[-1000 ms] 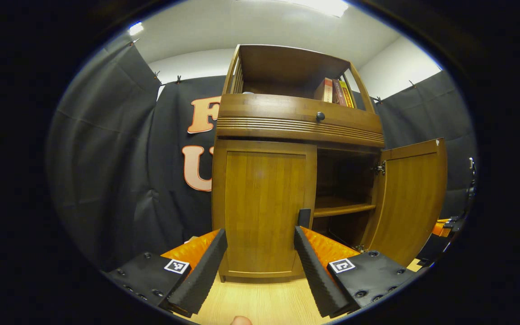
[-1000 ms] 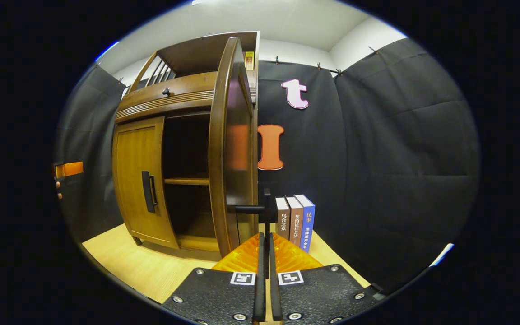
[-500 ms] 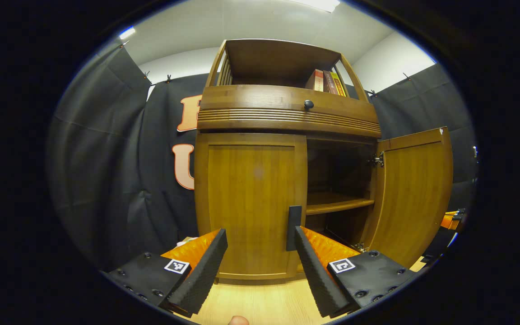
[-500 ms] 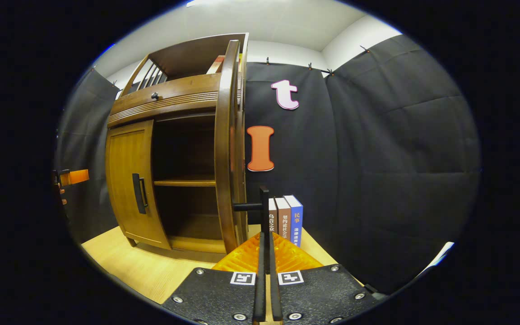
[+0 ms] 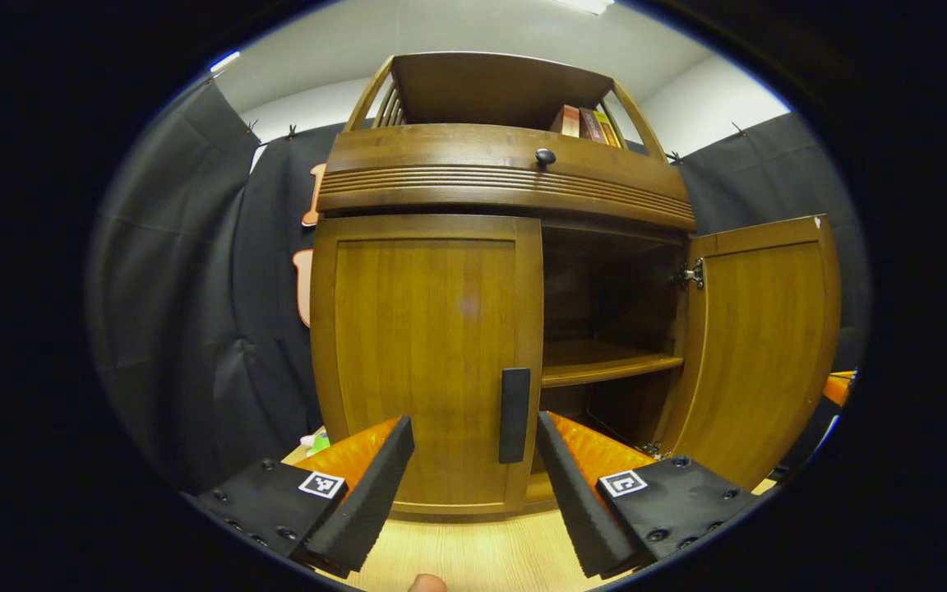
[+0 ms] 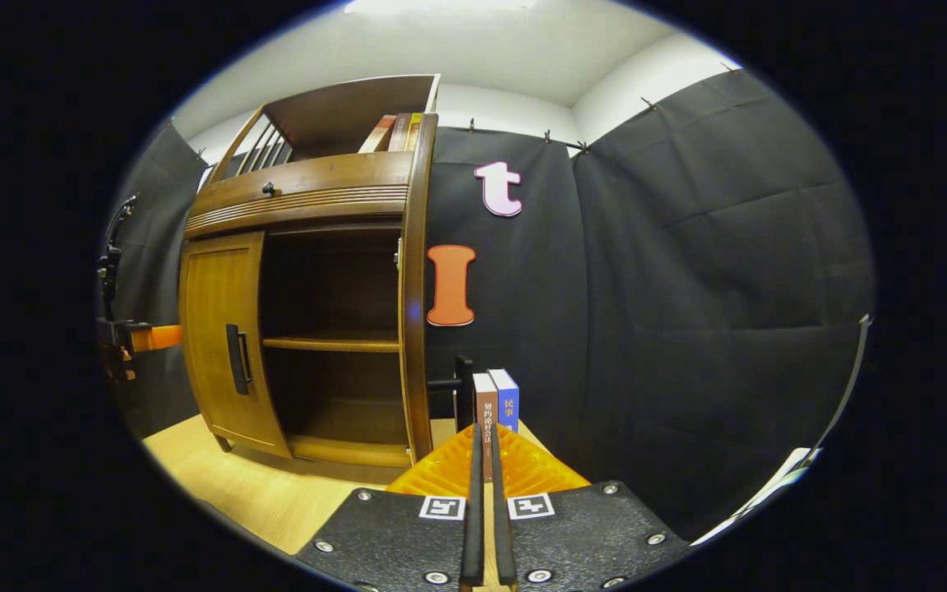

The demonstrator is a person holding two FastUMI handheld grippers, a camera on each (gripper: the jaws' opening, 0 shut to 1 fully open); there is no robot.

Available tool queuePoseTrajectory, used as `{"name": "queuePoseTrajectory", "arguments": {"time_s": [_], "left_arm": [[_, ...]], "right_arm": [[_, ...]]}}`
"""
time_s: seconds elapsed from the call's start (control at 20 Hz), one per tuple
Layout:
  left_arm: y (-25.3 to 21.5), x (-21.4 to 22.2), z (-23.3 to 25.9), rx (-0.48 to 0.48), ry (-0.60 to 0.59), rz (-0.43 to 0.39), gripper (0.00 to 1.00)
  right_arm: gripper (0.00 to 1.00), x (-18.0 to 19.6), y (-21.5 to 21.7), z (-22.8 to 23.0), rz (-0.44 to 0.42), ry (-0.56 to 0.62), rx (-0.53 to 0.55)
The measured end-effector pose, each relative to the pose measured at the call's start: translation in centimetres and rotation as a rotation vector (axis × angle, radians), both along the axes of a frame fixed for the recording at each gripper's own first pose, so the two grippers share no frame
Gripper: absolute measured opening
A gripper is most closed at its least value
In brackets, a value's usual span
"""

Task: Open the right door of the double-door shoe cabinet with the right hand, and open the left door with the left hand.

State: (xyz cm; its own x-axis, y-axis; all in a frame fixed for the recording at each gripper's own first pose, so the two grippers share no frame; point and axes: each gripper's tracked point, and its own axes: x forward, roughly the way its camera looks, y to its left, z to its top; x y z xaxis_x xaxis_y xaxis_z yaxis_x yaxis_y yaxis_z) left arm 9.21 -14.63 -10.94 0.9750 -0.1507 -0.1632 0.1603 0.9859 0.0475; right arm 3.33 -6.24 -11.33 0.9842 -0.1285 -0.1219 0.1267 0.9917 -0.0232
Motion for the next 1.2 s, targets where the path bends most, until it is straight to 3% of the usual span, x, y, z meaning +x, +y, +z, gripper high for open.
{"name": "queuePoseTrajectory", "arguments": {"time_s": [0.1,0.15,0.25,0.3,0.35,0.55,0.6,0.65,0.7,0.8,0.85,0.9,1.2], "left_arm": [[-1.1,1.1,-0.9,-0.002,0.011,-0.017,0.97],[-1.5,1.8,-1.1,-0.012,0.019,-0.024,0.97],[-2.2,2.7,-1.8,-0.028,0.034,-0.034,0.96],[-2.4,3.2,-2.1,-0.026,0.035,-0.036,0.96],[-2.5,3.9,-2.4,-0.018,0.039,-0.031,0.96],[-3.6,5.5,-3.9,-0.029,0.074,-0.052,0.96],[-3.9,5.9,-4.2,-0.034,0.081,-0.055,0.96],[-4.0,6.3,-4.6,-0.034,0.086,-0.053,0.96],[-4.1,6.9,-4.8,-0.033,0.087,-0.052,0.96],[-4.4,8.1,-5.3,-0.033,0.086,-0.049,0.96],[-4.4,8.7,-5.6,-0.032,0.085,-0.048,0.96],[-4.3,9.2,-5.8,-0.026,0.083,-0.043,0.96],[-4.3,12.1,-7.0,-0.02,0.078,-0.036,0.94]], "right_arm": [[0.07,0.0,-0.3,0.1,-0.007,-0.004,0.016],[0.18,0.0,-0.4,-0.1,-0.01,-0.003,0.021],[0.28,-0.4,-0.9,0.0,-0.025,-0.007,0.017],[0.43,-0.6,-1.2,0.0,-0.032,-0.011,0.011],[0.26,-0.8,-1.4,0.4,-0.035,-0.018,0.007],[0.8,-1.2,-1.6,1.1,-0.039,-0.034,0.009],[0.64,-1.2,-1.7,1.3,-0.043,-0.037,0.002],[0.92,-1.4,-1.7,1.5,-0.045,-0.04,-0.007],[0.71,-1.6,-1.6,1.6,-0.044,-0.044,-0.014],[0.98,-1.8,-1.3,1.9,-0.038,-0.051,-0.025],[0.77,-1.8,-1.2,2.1,-0.036,-0.054,-0.025],[0.99,-1.8,-1.1,2.2,-0.033,-0.056,-0.022],[0.99,-1.8,-1.4,2.5,-0.044,-0.069,-0.017]]}}
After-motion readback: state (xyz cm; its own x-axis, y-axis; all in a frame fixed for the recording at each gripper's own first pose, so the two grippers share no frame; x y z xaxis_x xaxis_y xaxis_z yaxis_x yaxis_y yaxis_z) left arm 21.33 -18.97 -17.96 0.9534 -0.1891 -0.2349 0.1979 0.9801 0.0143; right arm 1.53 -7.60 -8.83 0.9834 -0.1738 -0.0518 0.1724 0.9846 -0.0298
